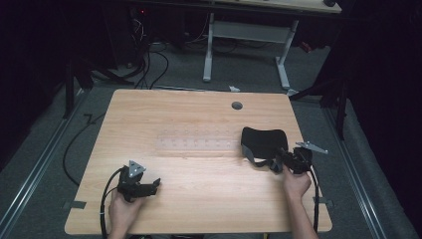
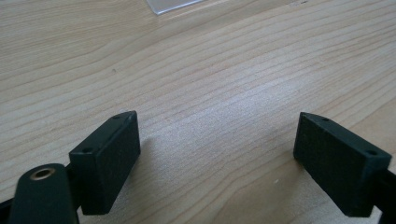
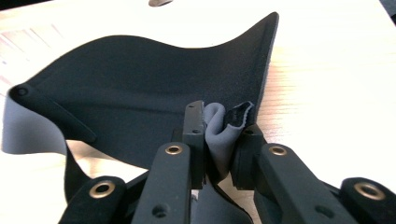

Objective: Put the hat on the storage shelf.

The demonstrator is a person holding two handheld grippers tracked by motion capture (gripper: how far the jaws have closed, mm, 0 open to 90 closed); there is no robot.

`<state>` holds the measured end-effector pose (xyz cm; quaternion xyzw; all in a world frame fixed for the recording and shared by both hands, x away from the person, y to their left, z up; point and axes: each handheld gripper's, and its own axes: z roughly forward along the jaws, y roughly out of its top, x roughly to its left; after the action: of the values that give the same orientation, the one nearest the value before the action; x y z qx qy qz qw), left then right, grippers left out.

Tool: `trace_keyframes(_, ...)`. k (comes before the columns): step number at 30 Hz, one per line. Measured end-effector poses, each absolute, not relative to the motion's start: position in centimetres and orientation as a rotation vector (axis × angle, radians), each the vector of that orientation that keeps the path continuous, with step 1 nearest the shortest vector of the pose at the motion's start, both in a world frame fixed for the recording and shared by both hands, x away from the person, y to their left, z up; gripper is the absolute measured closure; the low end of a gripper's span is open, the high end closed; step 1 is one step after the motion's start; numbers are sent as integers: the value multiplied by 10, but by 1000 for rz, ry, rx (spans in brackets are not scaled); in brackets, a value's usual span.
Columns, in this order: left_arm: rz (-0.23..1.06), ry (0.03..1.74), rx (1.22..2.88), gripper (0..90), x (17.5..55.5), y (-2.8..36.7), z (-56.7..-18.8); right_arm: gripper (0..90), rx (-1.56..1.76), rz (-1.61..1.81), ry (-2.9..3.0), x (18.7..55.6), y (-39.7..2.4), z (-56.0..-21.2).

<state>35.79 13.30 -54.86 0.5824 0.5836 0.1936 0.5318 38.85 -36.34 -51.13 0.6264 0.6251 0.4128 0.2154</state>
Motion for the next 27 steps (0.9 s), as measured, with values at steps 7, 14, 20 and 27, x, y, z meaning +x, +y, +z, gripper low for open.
trace_keyframes(7,462,1392,1390,151,358,133,-549,817,1744,1190,1718,385,-365,-511)
trace_keyframes(14,463,1390,1393,152,358,133,-549,819,1732,1227,1707,379,-368,-509)
trace_keyframes(20,463,1390,1392,152,358,133,-549,820,1724,1253,1704,370,-371,-506)
trace_keyframes(27,462,1390,1392,152,358,133,-549,821,1729,1274,1694,362,-376,-504)
